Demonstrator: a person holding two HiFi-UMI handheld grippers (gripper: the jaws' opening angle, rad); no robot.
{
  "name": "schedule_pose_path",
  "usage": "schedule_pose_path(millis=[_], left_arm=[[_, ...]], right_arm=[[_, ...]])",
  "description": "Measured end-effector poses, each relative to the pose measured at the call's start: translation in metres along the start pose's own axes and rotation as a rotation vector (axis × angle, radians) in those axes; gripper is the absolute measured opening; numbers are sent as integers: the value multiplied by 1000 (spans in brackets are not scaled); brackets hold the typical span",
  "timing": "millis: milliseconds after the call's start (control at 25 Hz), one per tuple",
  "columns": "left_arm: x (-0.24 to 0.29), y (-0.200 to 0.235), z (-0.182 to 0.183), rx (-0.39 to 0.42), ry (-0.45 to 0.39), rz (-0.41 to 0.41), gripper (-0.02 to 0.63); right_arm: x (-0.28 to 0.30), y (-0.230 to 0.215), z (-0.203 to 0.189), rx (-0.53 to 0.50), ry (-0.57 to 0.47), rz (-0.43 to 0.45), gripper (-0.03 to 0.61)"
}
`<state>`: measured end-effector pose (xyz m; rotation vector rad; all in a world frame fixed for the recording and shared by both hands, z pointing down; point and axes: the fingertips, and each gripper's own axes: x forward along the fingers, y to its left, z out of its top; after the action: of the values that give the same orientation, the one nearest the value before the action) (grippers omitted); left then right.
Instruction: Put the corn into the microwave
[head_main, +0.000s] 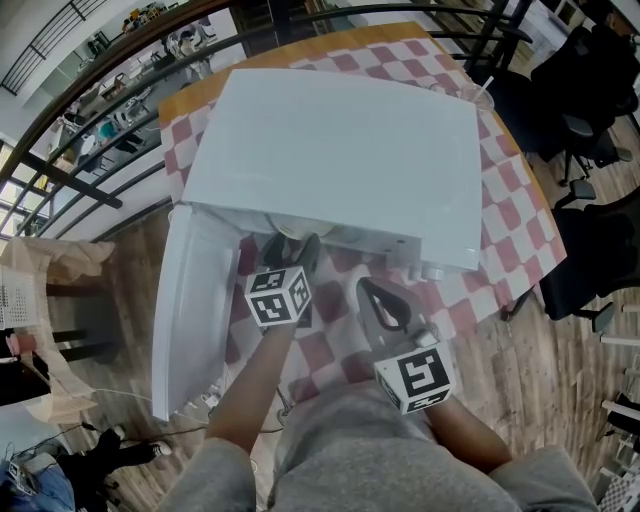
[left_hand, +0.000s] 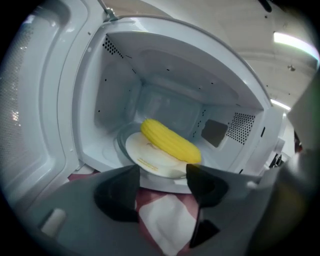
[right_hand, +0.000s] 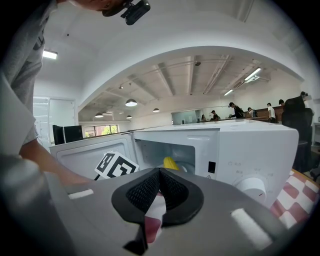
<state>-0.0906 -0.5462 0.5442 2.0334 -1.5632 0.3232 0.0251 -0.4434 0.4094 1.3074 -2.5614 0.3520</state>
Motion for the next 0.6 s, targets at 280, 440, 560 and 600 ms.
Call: schedule_pose_path(millis=[280,440,560,600], left_arm=[[3,0,2,-65,90,29,262],[4,1,0,-91,138,49,255],[3,1,-1,-98,151,56,249],[0,1,-1,-91,149,64,238]], right_arm=[[-7,0,5,-8,-19,-3,0],[-16,1,3,-11,-31,-4,0],[-25,0,4,-15,-41,-6,0],[-28,0,6,-16,-44,-6,0]])
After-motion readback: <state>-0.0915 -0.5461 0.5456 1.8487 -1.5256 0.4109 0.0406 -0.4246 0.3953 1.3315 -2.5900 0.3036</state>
